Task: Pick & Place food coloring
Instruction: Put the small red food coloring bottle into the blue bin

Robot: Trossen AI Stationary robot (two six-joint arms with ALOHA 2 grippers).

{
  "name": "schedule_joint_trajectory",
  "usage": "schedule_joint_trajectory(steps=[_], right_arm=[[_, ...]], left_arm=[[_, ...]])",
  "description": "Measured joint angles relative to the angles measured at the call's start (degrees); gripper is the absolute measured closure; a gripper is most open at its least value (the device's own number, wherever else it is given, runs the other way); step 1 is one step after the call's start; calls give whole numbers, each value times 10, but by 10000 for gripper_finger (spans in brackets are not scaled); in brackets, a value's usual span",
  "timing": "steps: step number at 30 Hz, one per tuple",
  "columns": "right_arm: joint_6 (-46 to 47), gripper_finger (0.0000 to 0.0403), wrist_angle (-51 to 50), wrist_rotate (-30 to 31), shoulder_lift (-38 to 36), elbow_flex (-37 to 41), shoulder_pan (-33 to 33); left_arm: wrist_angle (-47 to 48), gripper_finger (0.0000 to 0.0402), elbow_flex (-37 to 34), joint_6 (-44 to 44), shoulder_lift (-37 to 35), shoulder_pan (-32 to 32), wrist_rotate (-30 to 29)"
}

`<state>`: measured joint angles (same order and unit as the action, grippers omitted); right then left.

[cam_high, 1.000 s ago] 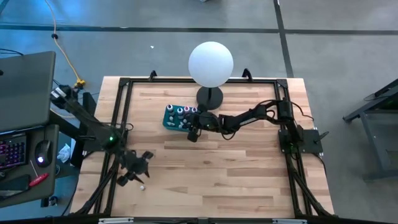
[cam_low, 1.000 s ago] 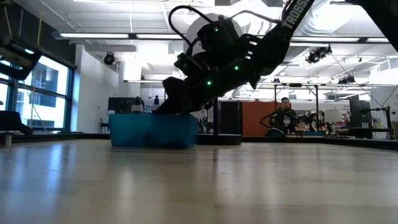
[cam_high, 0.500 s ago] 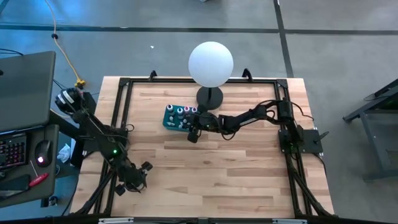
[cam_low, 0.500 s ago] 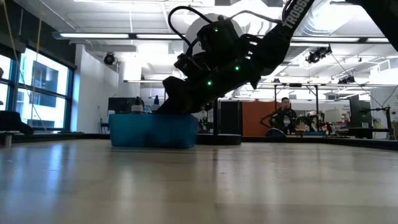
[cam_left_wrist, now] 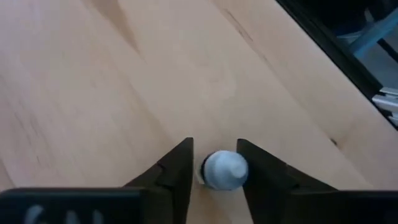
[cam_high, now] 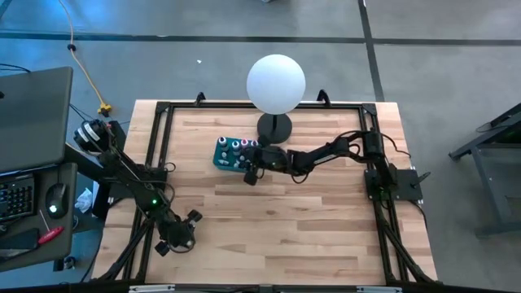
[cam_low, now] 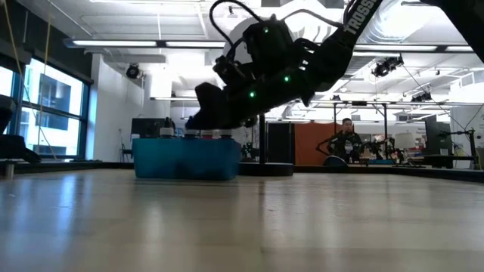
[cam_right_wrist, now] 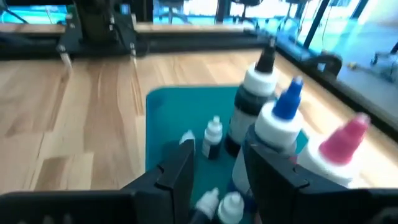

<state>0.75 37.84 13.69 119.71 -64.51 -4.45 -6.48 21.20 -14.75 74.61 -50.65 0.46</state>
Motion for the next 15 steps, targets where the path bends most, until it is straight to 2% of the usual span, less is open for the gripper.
schedule_joint_trajectory(steps=[5, 8, 11, 15], right_arm=[[-40, 269, 42, 2, -9, 0, 4], [-67, 269, 26, 2, -40, 0, 15], [-79, 269, -24, 10, -86, 0, 29], [-88, 269, -128, 63, -166, 0, 54]], left_arm=[[-5, 338, 0, 0, 0, 0, 0], [-9, 349, 0, -1, 0, 0, -31], [-15, 349, 6, -1, -6, 0, -121], [-9, 335, 26, 24, -28, 0, -289]])
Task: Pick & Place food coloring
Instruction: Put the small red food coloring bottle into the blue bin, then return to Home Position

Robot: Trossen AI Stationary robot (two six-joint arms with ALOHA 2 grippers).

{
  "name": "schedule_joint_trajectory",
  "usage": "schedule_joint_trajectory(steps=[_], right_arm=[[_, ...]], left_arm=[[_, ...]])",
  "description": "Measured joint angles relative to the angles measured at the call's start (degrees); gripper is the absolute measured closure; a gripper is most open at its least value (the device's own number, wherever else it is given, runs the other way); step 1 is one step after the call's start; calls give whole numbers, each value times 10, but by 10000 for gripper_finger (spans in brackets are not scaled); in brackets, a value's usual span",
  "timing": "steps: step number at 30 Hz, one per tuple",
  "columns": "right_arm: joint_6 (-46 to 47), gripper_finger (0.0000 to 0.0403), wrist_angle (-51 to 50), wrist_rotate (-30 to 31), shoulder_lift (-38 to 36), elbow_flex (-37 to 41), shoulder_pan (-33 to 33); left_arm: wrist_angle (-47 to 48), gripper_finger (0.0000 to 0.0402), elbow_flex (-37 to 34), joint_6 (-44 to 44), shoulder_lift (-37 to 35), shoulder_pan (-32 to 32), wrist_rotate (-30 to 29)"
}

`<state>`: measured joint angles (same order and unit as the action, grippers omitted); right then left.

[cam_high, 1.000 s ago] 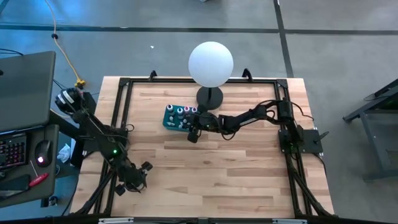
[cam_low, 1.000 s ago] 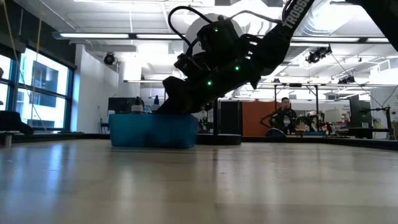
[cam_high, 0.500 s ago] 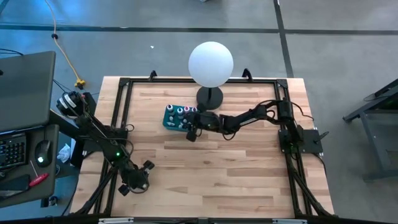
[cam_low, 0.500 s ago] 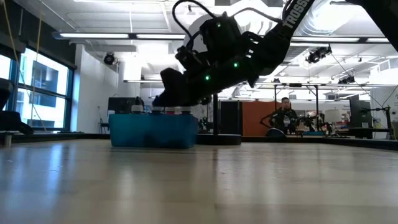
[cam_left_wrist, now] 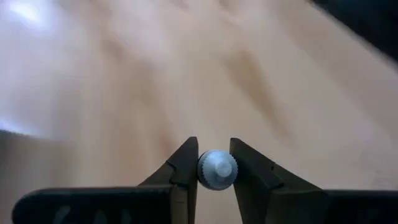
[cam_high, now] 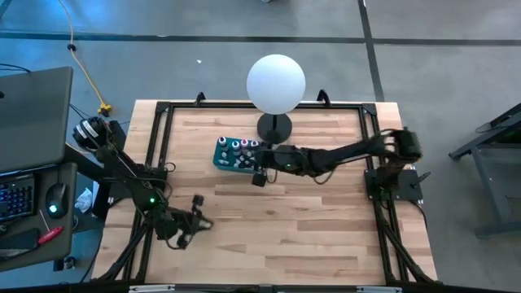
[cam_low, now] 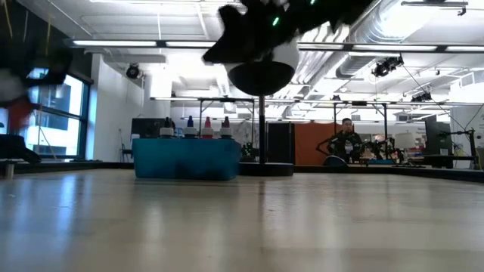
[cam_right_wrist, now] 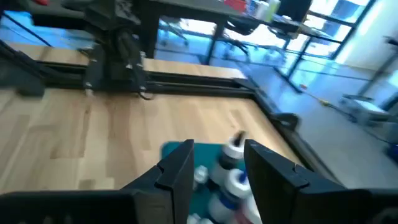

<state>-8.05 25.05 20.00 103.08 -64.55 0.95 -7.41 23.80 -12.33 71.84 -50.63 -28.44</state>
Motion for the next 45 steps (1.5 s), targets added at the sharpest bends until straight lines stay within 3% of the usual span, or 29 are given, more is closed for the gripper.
schedule_joint_trajectory(steps=[5, 8, 11, 15, 19, 24, 31, 45], right_arm=[[9, 269, -158, 82, -93, 0, 27], [50, 269, -247, 111, -141, 0, 41], [91, 269, -327, 114, -179, 0, 51], [123, 270, -392, 100, -217, 1, 59], [150, 270, -398, 65, -237, 1, 60], [162, 270, -386, 23, -243, 1, 59], [153, 270, -381, -17, -243, 1, 59], [151, 270, -380, -18, -243, 1, 59]], left_arm=[[2, 333, 18, 114, -49, 16, -245], [3, 334, 24, 161, -87, 67, -289], [-9, 334, 25, 162, -118, 149, -259], [-15, 335, 25, 117, -133, 290, -108], [-29, 335, 25, 106, -122, 415, 31], [-28, 335, 25, 86, -91, 523, 122], [-29, 324, 25, 45, -37, 587, 161], [-28, 257, 25, 45, 12, 585, 142]])
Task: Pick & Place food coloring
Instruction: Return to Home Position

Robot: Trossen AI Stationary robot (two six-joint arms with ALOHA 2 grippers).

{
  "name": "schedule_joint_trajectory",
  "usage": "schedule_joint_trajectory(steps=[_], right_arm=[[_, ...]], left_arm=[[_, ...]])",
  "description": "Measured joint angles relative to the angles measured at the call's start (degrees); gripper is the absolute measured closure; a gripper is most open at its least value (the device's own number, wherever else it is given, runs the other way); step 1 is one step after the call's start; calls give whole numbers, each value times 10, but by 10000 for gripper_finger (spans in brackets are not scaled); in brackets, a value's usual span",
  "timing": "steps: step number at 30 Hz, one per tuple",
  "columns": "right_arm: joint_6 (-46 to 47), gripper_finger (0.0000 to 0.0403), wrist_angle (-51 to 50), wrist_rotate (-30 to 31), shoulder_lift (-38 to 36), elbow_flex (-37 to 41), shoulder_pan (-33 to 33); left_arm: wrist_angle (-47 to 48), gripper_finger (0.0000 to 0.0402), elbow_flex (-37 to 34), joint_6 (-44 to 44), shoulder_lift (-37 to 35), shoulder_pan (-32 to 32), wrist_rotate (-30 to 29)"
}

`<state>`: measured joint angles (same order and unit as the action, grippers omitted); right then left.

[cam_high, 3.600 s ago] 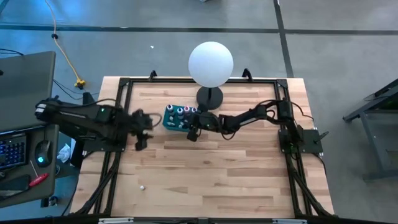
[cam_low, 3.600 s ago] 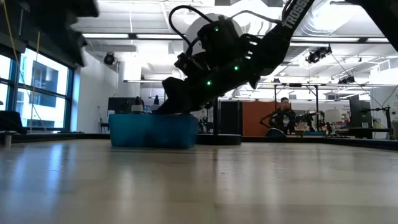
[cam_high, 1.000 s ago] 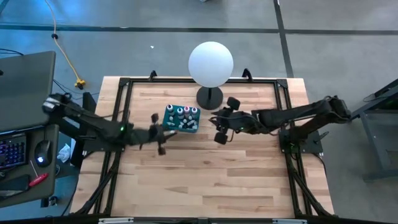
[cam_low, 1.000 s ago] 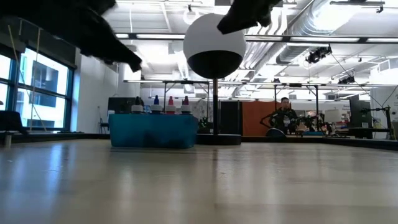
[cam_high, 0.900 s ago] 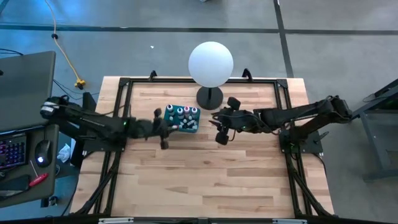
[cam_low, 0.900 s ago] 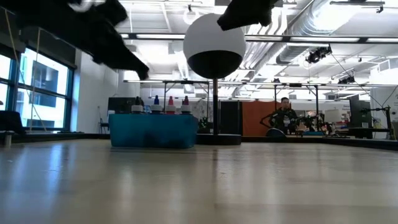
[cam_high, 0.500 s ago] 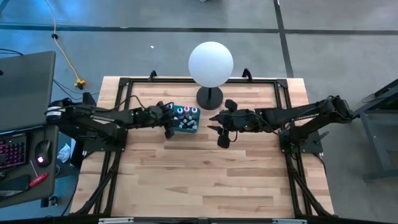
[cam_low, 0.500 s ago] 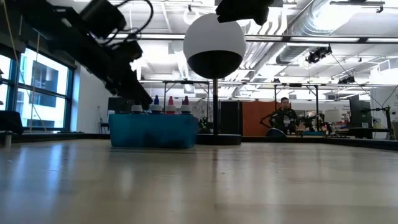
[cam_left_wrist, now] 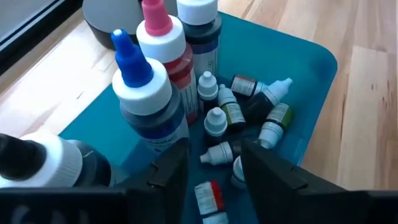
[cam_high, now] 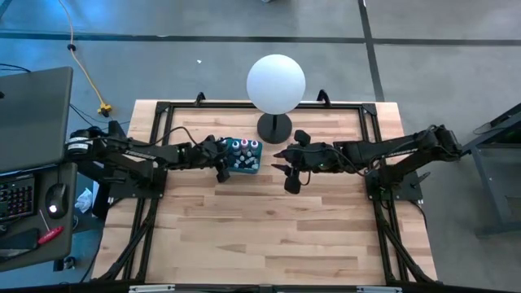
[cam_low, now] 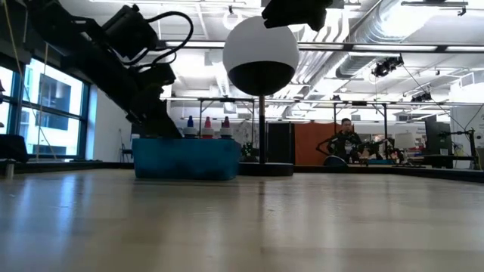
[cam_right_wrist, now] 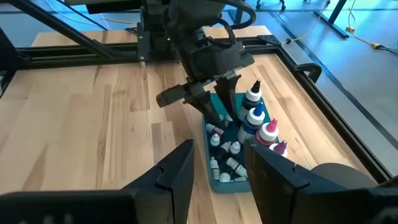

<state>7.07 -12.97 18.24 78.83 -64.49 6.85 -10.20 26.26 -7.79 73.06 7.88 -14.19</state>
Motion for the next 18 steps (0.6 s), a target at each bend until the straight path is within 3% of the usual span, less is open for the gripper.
schedule_joint_trajectory(steps=[8, 15, 18], right_arm=[[0, 270, 0, 0, 0, 0, 0], [-1, 270, 4, 0, 0, 0, 0], [-59, 270, -21, -17, -1, 0, -1]], left_arm=[[56, 255, 43, 12, -51, 0, -45], [248, 254, 125, 35, -183, 0, -78], [340, 254, 144, 30, -262, 0, -76]])
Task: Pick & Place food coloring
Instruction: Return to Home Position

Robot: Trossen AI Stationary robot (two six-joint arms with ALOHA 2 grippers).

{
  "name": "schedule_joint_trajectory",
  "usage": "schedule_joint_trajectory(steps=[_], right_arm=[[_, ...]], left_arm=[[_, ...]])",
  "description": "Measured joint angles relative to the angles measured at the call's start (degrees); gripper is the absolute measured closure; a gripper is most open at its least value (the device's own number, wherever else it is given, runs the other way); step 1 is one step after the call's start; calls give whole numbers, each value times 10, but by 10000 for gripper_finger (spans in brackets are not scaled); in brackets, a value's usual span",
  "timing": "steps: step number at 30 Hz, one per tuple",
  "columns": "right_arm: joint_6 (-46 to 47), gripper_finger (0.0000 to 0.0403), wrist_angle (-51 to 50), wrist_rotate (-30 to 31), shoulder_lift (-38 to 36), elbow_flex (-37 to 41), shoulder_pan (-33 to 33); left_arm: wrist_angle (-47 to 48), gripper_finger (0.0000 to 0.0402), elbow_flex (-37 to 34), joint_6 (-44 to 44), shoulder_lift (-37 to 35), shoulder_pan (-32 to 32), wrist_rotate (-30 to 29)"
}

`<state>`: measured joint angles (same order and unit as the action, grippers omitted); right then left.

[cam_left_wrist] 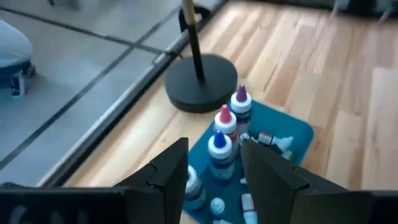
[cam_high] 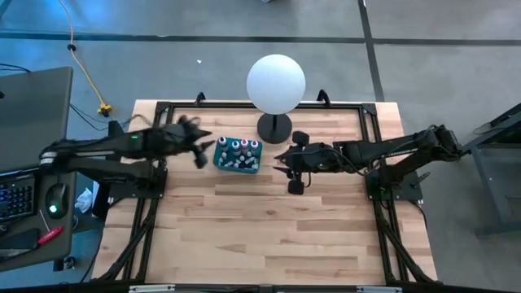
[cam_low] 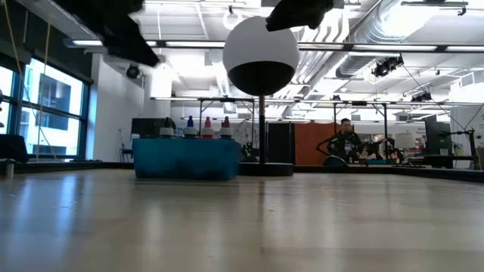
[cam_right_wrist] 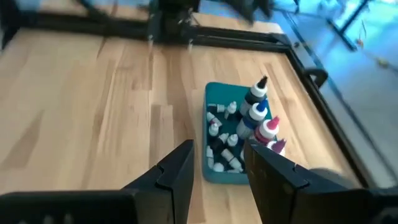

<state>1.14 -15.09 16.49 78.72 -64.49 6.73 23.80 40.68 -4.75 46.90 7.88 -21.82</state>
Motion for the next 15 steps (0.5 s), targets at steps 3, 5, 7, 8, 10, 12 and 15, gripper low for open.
schedule_joint_trajectory(steps=[3, 5, 7, 8, 10, 12, 15], right_arm=[[-61, 270, -4, -13, 1, 0, 0], [-77, 270, -4, -17, 1, 0, 0], [-76, 269, -3, -19, 1, 0, 0], [-73, 270, -3, -19, 1, 0, 0], [-76, 269, -3, -19, 1, 0, 0], [-101, 269, -2, -19, 1, 0, 0], [-115, 269, -2, -19, 1, 0, 0]], left_arm=[[59, 254, 3, 0, -95, 0, -3], [80, 254, -5, -5, -159, 0, -2], [93, 254, -20, -16, -222, 0, 8], [94, 254, -30, -18, -251, 0, 19], [85, 254, -54, -27, -302, 0, 33], [86, 254, -80, -42, -345, 0, 33], [85, 254, -126, -61, -398, 0, 43]])
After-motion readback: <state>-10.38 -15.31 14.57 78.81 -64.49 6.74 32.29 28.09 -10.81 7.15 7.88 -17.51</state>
